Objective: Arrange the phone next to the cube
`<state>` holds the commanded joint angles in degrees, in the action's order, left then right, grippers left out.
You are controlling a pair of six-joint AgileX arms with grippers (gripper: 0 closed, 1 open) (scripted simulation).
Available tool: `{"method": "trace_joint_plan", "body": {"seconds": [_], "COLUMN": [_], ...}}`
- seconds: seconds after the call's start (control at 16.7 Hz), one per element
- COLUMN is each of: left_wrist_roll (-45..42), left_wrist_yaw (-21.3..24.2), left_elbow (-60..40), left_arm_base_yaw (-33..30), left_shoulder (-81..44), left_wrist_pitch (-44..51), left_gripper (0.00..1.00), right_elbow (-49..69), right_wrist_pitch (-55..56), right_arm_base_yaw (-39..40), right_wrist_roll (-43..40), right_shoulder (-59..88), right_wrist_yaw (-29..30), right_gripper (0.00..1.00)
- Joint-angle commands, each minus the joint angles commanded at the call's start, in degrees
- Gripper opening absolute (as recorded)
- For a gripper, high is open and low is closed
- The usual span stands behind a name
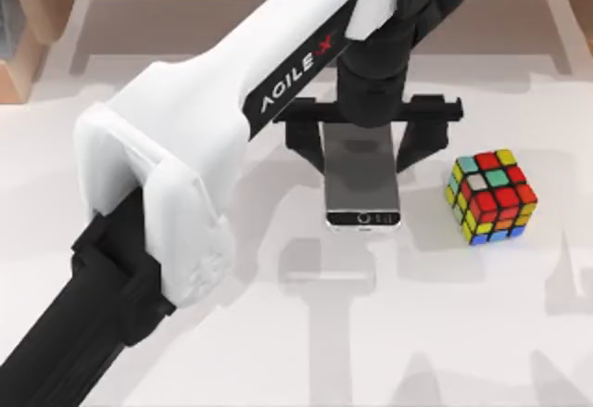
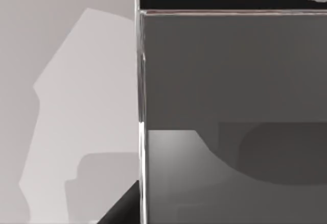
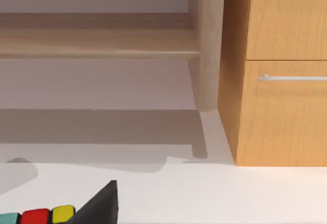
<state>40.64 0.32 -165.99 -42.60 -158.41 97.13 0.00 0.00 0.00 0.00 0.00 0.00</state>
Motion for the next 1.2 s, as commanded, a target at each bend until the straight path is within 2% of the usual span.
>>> {"method": "trace_joint_plan", "body": {"seconds": [0.42,1.2], "left_wrist_roll": [0.0,0.1], "left_wrist_yaw": [-0.1,-0.2], "left_elbow": [3.0,17.9], "left_arm_base_yaw": [0.0,-0.1], "left_shoulder": [1.8,8.4], "left_wrist_pitch": [-2.5,-14.3], "left_gripper": [0.0,0.0], "right_elbow": [0.0,0.0], "right_wrist_pitch": [0.0,0.0], "right_arm_base_yaw": [0.0,0.0], "right_wrist_roll": [0.0,0.0], "right_shoulder": [0.0,0.0], "right_wrist_yaw": [0.0,0.0], "right_gripper": [1.0,1.0]}}
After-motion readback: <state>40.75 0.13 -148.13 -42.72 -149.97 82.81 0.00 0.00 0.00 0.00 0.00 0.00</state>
